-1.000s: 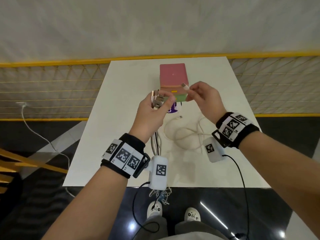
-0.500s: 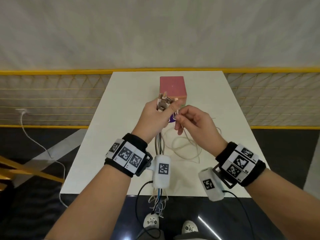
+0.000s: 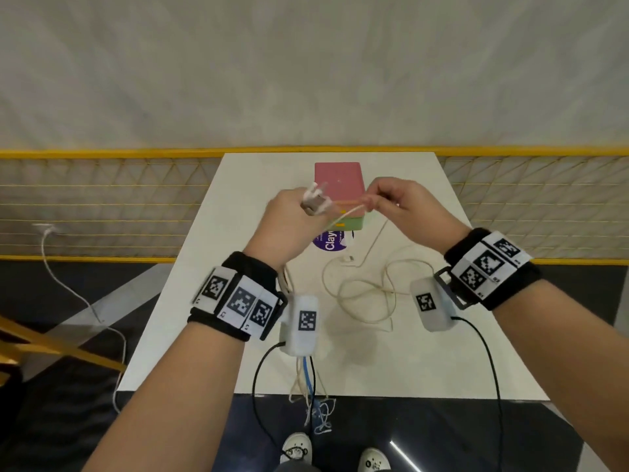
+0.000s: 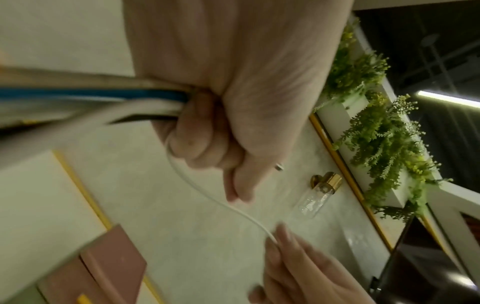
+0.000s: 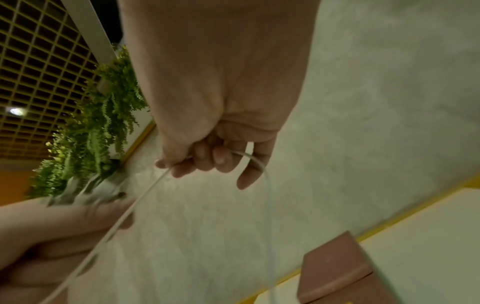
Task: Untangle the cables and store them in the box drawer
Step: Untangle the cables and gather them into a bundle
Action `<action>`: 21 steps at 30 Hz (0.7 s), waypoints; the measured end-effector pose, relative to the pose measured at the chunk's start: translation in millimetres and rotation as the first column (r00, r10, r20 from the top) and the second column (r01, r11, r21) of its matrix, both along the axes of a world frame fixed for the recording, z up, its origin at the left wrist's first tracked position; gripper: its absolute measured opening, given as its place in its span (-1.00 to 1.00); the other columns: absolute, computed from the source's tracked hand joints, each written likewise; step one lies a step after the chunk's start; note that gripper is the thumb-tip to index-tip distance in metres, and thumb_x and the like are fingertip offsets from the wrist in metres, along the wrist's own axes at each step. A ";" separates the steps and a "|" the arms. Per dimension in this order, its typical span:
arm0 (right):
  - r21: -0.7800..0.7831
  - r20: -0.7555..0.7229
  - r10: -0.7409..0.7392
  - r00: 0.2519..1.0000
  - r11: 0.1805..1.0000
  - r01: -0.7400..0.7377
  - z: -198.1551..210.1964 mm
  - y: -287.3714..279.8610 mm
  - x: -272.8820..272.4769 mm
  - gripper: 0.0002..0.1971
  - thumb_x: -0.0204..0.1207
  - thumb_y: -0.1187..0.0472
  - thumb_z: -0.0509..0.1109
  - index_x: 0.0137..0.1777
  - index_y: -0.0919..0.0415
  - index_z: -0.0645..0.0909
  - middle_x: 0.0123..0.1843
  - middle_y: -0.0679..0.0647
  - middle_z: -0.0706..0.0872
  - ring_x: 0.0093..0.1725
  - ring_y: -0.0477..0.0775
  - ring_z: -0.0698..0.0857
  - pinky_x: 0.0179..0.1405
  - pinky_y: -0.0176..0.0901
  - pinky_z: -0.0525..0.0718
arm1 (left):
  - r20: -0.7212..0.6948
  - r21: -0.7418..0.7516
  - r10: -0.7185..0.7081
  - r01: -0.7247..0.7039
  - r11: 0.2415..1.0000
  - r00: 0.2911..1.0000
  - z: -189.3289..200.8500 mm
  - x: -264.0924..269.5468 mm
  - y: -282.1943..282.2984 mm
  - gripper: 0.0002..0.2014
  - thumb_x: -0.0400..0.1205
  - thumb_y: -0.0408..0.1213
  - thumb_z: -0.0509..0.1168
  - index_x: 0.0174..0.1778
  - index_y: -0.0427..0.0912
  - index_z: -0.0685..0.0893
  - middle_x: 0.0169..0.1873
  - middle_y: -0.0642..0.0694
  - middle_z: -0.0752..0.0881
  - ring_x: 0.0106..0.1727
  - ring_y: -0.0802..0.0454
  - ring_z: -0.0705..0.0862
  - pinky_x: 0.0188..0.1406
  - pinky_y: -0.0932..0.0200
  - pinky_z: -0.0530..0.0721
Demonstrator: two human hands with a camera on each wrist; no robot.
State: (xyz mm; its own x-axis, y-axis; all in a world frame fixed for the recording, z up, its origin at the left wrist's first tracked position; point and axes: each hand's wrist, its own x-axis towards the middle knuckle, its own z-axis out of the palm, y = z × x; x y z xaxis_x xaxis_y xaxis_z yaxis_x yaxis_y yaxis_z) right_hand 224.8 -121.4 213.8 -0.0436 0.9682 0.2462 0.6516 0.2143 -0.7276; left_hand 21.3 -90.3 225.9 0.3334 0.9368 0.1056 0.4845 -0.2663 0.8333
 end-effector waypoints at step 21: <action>-0.055 0.094 0.008 0.996 0.998 -0.003 -18.3 9.1 -1.9 -0.72 0.70 0.21 0.15 -0.21 0.15 0.60 -0.30 0.02 0.58 -0.30 0.01 0.49 -0.12 0.14 0.56 | 0.316 0.094 0.136 -0.174 0.980 0.939 -5.2 -5.9 5.7 -0.56 0.61 -0.24 0.45 0.41 0.07 0.57 -0.10 0.18 0.66 -0.32 0.37 0.62 -0.10 0.42 0.68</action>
